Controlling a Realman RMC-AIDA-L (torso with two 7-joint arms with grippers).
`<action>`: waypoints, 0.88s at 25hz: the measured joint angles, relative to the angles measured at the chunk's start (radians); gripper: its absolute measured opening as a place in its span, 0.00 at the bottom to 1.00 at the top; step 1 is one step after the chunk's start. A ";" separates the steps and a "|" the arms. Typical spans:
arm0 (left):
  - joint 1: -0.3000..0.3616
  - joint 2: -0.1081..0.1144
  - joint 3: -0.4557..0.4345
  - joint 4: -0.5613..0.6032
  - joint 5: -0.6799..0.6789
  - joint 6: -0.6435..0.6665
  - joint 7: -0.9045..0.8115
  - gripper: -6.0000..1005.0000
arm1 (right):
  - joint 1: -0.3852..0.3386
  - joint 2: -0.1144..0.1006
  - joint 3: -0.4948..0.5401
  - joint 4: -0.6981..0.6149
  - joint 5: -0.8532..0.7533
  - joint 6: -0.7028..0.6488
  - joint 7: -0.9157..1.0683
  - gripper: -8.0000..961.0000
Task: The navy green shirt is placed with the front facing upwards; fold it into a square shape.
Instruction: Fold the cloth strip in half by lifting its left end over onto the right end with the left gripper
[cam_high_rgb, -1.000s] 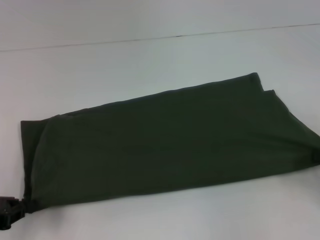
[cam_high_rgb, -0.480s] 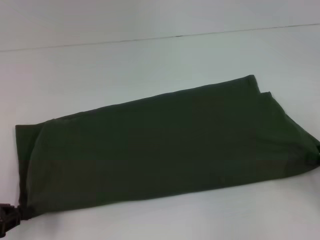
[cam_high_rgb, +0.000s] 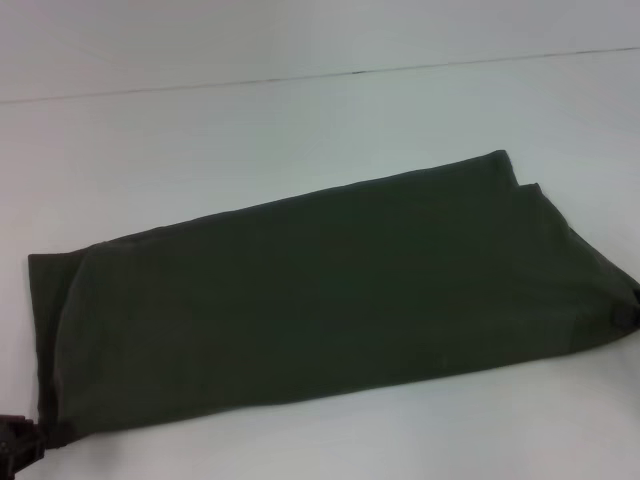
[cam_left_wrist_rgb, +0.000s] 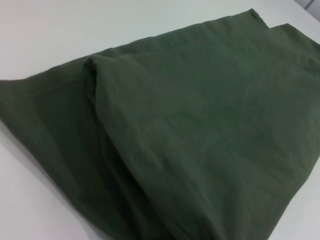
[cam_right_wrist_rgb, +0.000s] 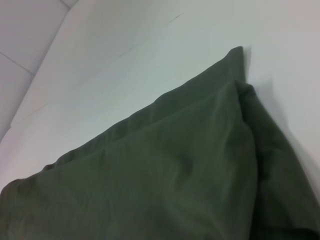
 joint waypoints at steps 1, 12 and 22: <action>0.000 0.000 0.000 0.000 0.000 0.000 0.000 0.04 | 0.000 0.001 0.002 0.001 0.000 0.003 0.000 0.02; -0.001 0.003 0.000 0.000 0.002 0.000 0.000 0.04 | 0.004 0.002 0.006 0.008 0.000 0.008 0.001 0.03; -0.003 0.008 0.003 0.000 0.004 0.010 -0.003 0.04 | 0.001 -0.001 0.008 0.007 0.000 0.007 0.010 0.11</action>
